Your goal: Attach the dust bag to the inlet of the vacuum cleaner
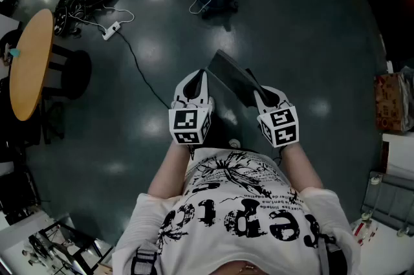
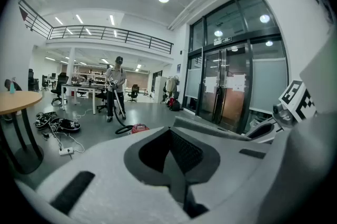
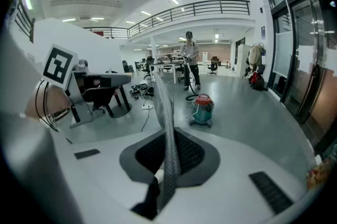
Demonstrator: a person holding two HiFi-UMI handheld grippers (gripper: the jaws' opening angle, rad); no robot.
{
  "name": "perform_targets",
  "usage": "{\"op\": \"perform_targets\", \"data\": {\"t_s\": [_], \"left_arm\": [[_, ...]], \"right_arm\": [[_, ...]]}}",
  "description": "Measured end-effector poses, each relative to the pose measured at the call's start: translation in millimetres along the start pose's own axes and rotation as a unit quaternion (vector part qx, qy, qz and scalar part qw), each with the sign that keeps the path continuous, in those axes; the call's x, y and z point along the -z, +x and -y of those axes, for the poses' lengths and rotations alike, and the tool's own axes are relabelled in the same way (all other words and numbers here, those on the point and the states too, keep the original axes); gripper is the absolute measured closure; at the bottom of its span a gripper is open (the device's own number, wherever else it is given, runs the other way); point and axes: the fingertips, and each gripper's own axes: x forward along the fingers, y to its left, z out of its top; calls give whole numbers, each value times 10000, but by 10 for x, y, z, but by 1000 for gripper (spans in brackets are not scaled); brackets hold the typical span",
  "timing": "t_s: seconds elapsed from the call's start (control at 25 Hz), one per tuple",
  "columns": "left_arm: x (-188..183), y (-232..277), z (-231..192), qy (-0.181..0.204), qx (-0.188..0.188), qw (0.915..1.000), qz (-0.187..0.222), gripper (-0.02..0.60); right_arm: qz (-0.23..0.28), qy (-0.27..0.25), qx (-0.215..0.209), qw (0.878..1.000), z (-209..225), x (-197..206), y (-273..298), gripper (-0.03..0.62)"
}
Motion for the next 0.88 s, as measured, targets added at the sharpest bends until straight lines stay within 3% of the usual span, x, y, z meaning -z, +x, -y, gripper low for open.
{"op": "perform_targets", "data": {"t_s": [0.4,0.56,0.88], "left_arm": [[-450,1130,-1224,-11,379,9991,-175,580],[-538,1452,-1474,18,583,9980,-250,580],[-520,2119,-1814,-149,433,9979,-466,581]], "right_arm": [[-244,11,239,9994,207,-889,1149,566],[-249,-57,365,9990,327,-1121,1447,566],[-380,130,308,9987,844,-1452,2043,566]]}}
